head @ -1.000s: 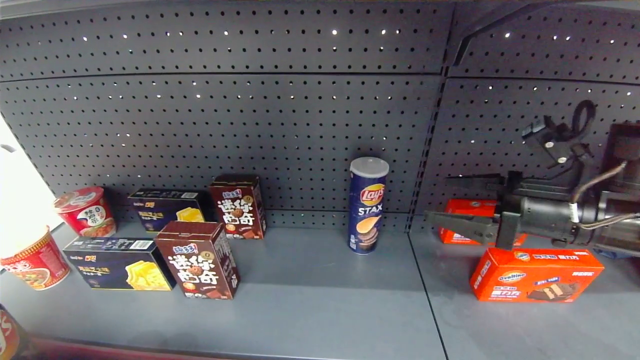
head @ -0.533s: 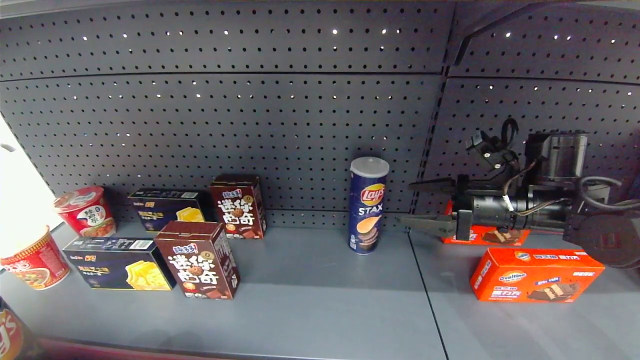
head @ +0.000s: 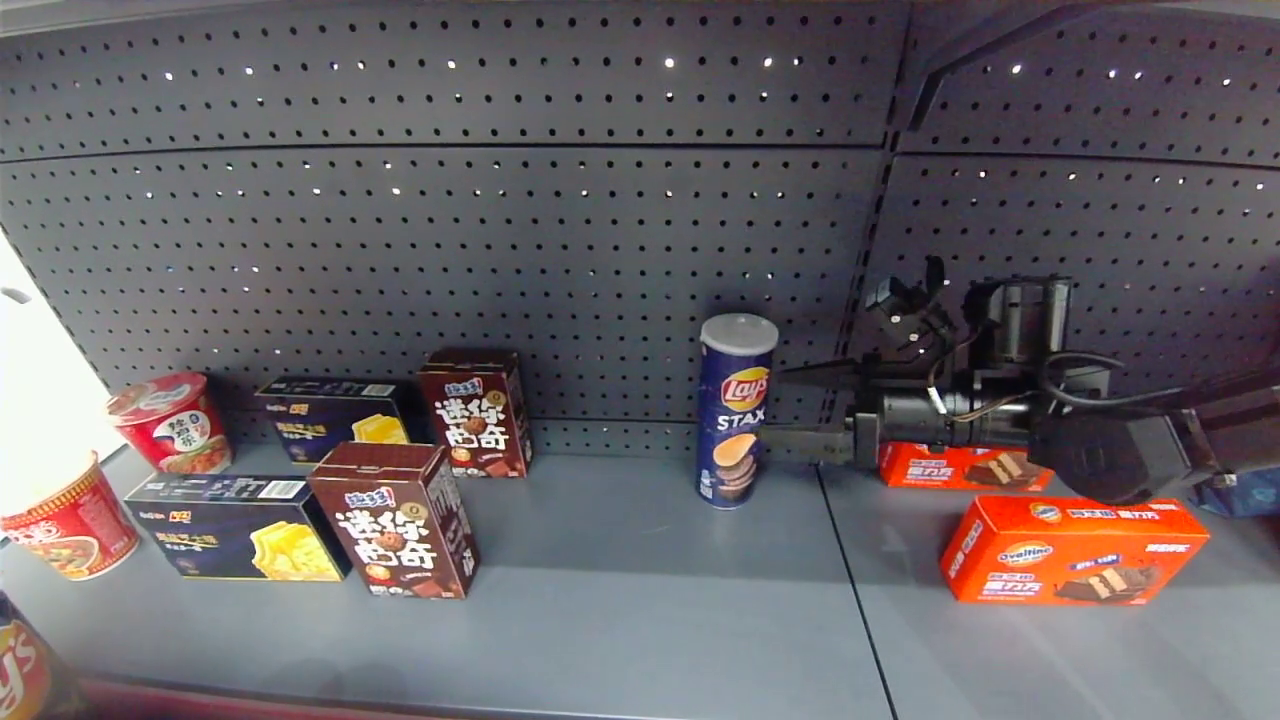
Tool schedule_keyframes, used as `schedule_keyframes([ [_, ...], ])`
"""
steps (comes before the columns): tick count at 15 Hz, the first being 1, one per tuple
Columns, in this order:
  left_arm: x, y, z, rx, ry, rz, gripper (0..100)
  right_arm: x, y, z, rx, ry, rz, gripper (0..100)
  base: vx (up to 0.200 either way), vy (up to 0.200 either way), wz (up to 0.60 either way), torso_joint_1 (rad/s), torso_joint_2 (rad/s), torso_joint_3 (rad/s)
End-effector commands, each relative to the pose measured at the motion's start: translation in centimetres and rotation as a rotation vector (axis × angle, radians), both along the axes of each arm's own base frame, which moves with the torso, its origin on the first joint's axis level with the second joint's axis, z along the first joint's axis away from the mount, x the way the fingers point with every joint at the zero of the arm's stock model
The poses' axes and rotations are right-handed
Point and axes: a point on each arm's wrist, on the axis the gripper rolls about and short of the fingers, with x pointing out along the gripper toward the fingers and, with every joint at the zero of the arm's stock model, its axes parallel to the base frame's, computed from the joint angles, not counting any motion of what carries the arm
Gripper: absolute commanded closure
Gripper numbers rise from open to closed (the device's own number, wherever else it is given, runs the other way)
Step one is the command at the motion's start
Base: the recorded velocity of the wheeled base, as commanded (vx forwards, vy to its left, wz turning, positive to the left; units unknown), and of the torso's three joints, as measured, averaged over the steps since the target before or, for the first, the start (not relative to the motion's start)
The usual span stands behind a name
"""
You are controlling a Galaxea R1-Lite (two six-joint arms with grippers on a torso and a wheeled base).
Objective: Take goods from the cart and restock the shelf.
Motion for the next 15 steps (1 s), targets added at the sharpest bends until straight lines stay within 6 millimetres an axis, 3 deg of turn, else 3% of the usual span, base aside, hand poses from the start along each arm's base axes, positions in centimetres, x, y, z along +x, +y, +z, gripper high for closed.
schedule_keyframes([
  [1,0.0,0.0,-0.1,0.001,0.002,0.001,100,1.8,0.6,-1.6,-0.008,0.026,-0.002,0,0.000,0.000,0.00,0.000,0.00,0.000],
  [5,0.0,0.0,-0.4,0.002,0.015,0.004,100,3.4,1.4,-3.3,-0.012,0.036,-0.001,0,0.000,0.000,0.00,0.000,0.00,0.000],
  [15,-0.1,0.0,-1.6,0.003,0.054,0.012,100,4.9,4.2,-6.7,-0.041,0.074,-0.002,0,0.000,0.000,0.00,0.000,0.00,0.000],
])
